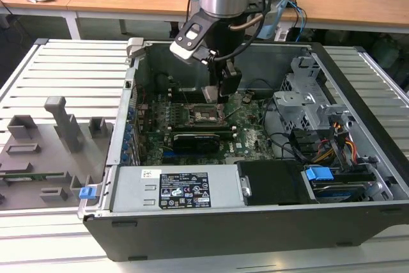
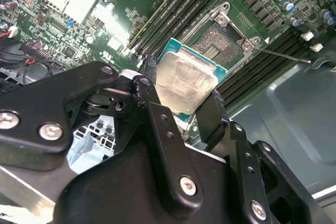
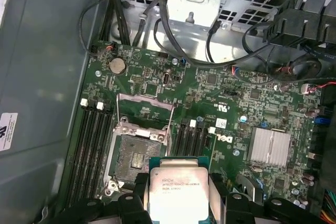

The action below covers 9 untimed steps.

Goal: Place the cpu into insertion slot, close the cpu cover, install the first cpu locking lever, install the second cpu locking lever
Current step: 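Place the cpu into insertion slot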

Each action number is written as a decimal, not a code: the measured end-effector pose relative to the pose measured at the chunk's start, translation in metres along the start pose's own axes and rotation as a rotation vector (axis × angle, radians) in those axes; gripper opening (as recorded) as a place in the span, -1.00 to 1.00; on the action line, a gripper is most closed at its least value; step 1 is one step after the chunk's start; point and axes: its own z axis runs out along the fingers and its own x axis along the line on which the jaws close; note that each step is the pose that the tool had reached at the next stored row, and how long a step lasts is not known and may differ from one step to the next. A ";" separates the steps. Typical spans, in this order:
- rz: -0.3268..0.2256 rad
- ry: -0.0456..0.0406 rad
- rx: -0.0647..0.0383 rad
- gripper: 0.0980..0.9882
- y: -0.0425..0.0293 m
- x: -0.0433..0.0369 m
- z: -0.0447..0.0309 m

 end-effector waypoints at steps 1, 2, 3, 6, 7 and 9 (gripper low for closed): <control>0.000 0.0000 0.000 0.00 0.0000 0.0000 0.0006; 0.000 -0.0001 0.000 0.00 -0.0001 0.0000 0.0016; 0.000 0.0000 0.000 0.00 -0.0002 0.0000 0.0034; 0.000 -0.0001 0.000 0.00 -0.0004 0.0000 0.0053; 0.000 -0.0001 0.000 0.00 -0.0004 0.0000 0.0059; 0.000 0.0000 0.000 0.00 -0.0006 0.0000 0.0070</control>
